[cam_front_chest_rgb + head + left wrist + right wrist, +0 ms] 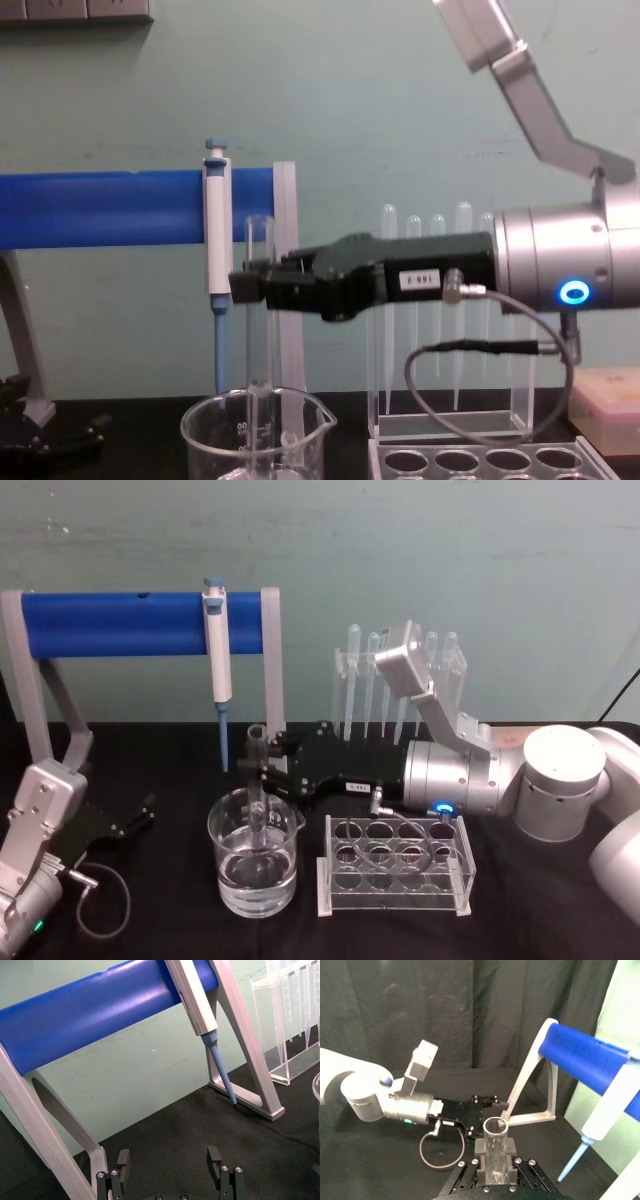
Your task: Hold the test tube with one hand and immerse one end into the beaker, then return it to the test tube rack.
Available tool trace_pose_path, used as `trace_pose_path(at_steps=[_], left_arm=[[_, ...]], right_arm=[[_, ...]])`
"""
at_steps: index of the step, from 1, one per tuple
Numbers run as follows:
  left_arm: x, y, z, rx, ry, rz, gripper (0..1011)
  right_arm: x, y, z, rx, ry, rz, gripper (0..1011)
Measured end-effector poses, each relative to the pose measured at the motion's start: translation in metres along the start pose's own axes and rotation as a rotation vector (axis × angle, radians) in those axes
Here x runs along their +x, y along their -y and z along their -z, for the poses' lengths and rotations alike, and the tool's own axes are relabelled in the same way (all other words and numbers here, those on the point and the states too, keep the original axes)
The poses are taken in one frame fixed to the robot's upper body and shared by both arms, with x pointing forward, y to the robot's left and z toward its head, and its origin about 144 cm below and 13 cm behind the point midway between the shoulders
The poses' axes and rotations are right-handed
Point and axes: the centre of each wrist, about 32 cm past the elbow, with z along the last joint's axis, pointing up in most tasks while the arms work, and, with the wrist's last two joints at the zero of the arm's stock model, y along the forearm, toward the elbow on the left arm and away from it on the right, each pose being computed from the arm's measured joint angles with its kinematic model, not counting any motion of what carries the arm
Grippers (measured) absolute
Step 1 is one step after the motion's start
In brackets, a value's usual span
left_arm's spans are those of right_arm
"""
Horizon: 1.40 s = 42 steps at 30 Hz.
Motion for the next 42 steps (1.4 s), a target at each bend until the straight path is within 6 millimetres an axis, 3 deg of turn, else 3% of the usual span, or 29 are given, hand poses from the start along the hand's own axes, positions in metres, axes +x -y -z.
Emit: trace_pose_path(at_steps=[27,42], left_arm=[[0.0,0.0,0.0,0.0,0.0,0.0,1000],[0.0,0.0,0.0,0.0,0.0,0.0,1000]], right_arm=[[-0.001,0.032,-0.066,0.061,0.038,0.018,224],[-0.018,0.062,-0.067,0.042,0.037,0.044,224]])
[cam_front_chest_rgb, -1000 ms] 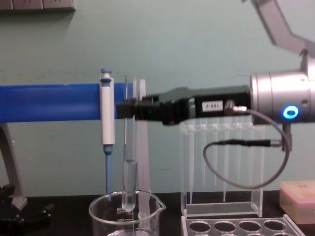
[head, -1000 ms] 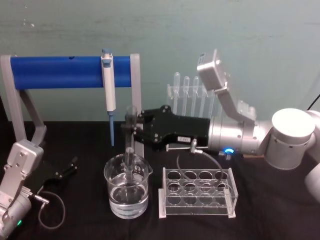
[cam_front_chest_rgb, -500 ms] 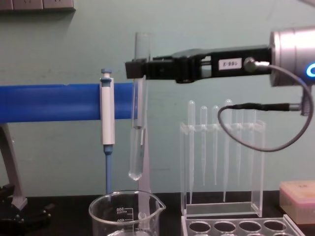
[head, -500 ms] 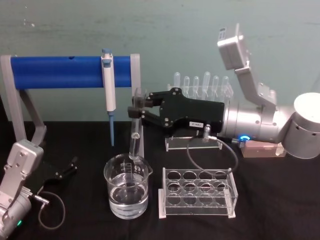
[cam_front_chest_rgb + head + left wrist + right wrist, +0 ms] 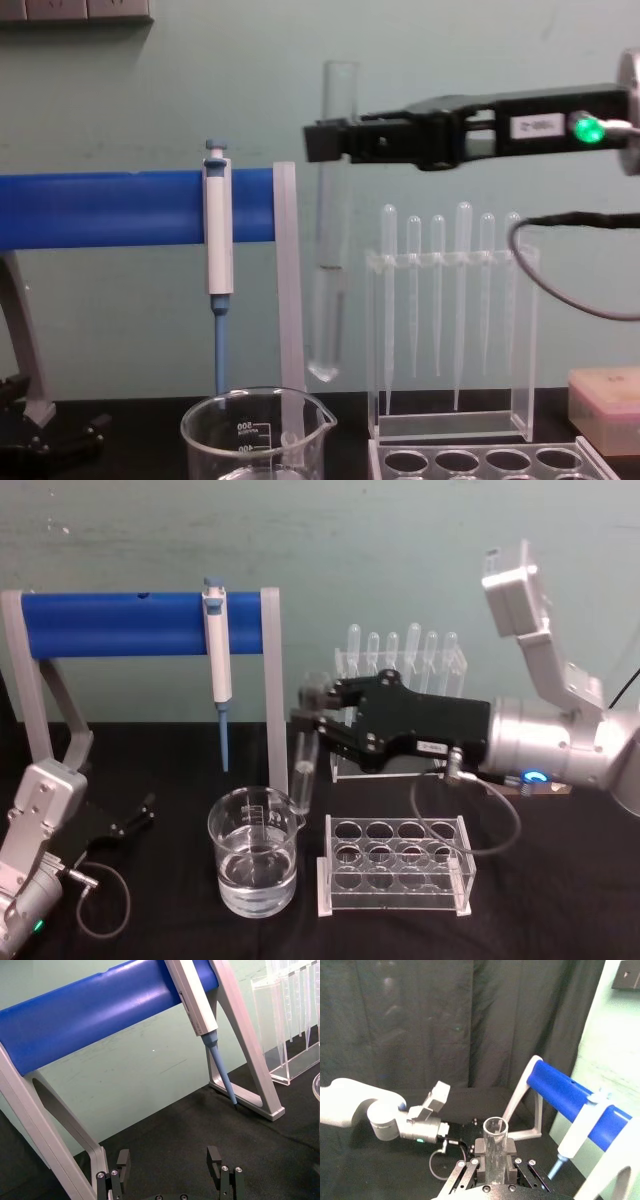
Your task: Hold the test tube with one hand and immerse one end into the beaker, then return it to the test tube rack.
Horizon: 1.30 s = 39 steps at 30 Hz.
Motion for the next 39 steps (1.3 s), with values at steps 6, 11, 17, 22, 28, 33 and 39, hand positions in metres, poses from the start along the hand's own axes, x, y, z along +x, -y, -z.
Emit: trace_pose_path(at_steps=[6,11,17,22,28,33,39], left_arm=[[0.0,0.0,0.0,0.0,0.0,0.0,1000],[0.0,0.0,0.0,0.0,0.0,0.0,1000],[0.0,0.0,0.0,0.0,0.0,0.0,1000],[0.0,0.0,0.0,0.0,0.0,0.0,1000],[0.0,0.0,0.0,0.0,0.0,0.0,1000],[0.0,0.0,0.0,0.0,0.0,0.0,1000],[0.0,0.0,0.0,0.0,0.0,0.0,1000]], right_arm=[[-0.009,0.022,0.008,-0.026,-0.004,0.033,224],[-0.014,0.038,0.013,-0.04,-0.008,0.069,224],[-0.019,0.053,0.021,-0.061,-0.014,0.107,224],[-0.022,0.059,0.03,-0.065,-0.022,0.128,224],[-0.022,0.065,0.041,-0.07,-0.029,0.154,224],[-0.022,0.068,0.047,-0.077,-0.035,0.173,224],[-0.022,0.069,0.055,-0.082,-0.048,0.181,224]])
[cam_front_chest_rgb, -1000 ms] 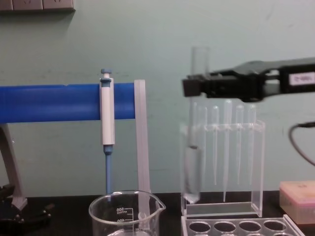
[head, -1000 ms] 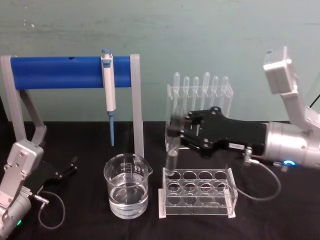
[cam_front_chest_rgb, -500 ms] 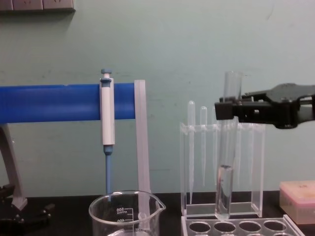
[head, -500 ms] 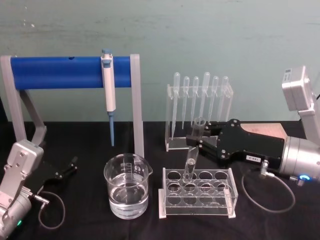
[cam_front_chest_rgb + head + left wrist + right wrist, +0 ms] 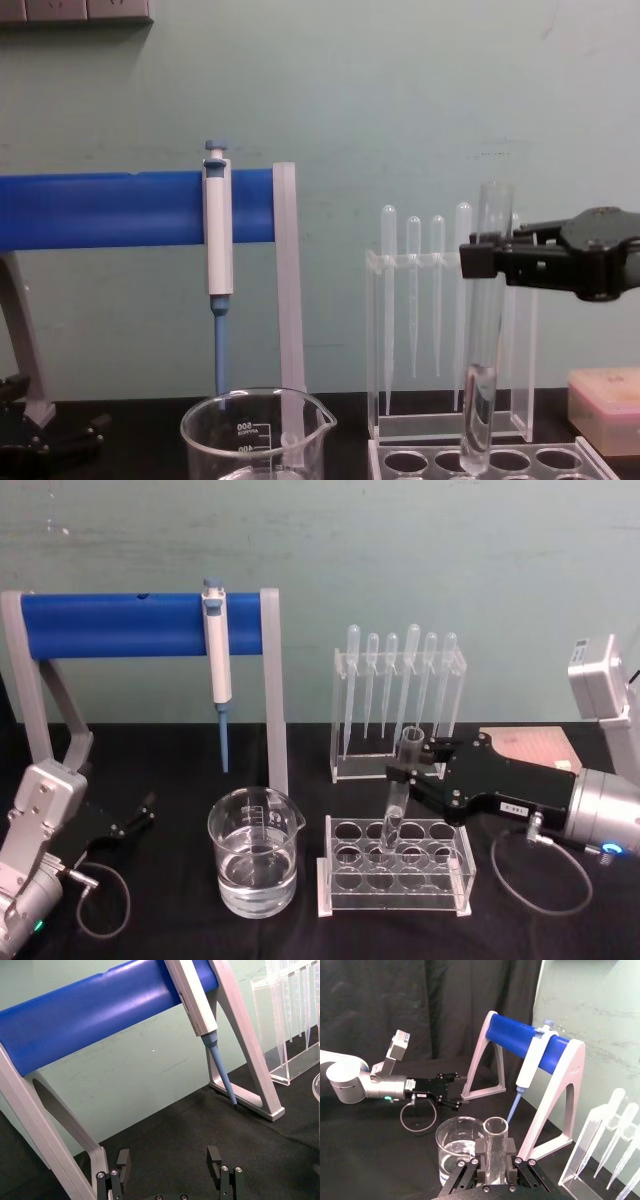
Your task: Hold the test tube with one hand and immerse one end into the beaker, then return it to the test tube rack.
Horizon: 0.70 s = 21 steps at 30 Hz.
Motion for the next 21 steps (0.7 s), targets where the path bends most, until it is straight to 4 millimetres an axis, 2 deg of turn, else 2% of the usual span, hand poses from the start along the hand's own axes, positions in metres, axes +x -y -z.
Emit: trace_pose_path(at_steps=[21], left_arm=[[0.0,0.0,0.0,0.0,0.0,0.0,1000]], right_arm=[[0.0,-0.006,0.026,-0.023,-0.038,-0.002,224]])
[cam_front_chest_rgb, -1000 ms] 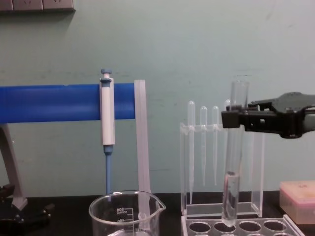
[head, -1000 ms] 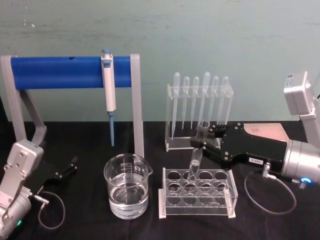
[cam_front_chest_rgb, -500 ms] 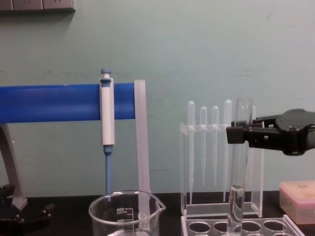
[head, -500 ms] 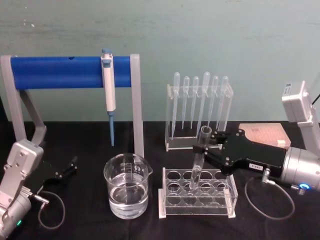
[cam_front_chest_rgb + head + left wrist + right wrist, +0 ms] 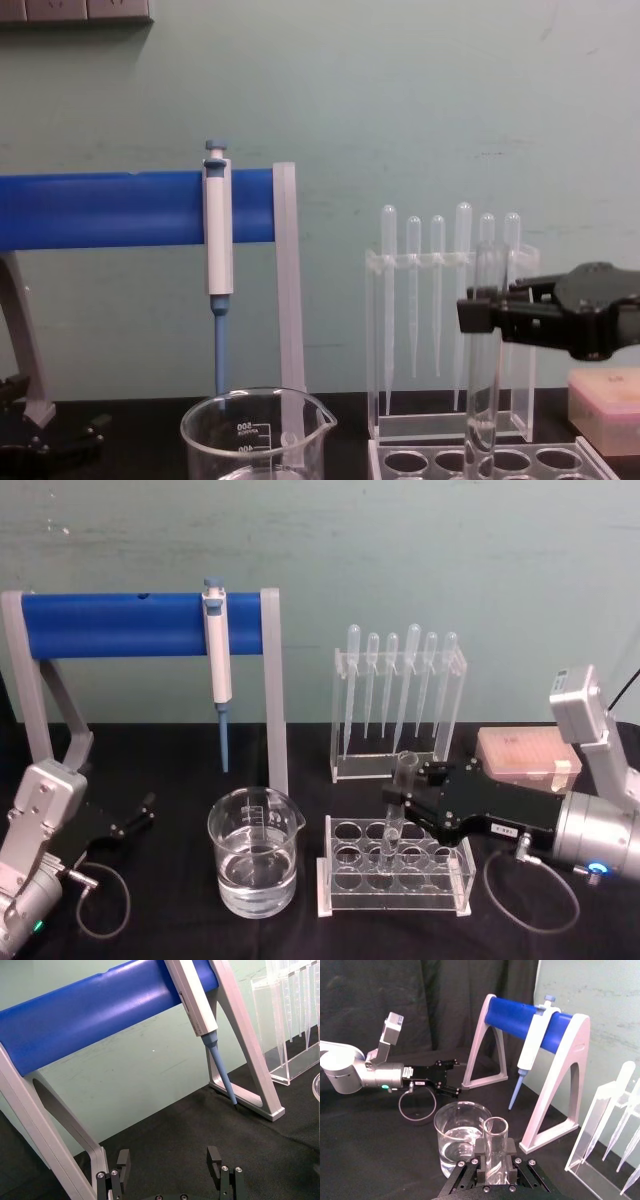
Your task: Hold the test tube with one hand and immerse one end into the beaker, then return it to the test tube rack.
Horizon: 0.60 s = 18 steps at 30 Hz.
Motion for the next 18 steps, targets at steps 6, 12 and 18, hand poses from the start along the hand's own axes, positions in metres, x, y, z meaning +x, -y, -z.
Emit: trace_pose_path(at_steps=[6,12,18], left_arm=[[0.0,0.0,0.0,0.0,0.0,0.0,1000],[0.0,0.0,0.0,0.0,0.0,0.0,1000],[0.0,0.0,0.0,0.0,0.0,0.0,1000]], right_arm=[[-0.002,-0.001,0.009,-0.014,-0.008,0.001,224],[-0.003,-0.003,0.017,-0.021,-0.01,-0.002,224],[-0.005,-0.004,0.026,-0.022,-0.014,0.0,224]])
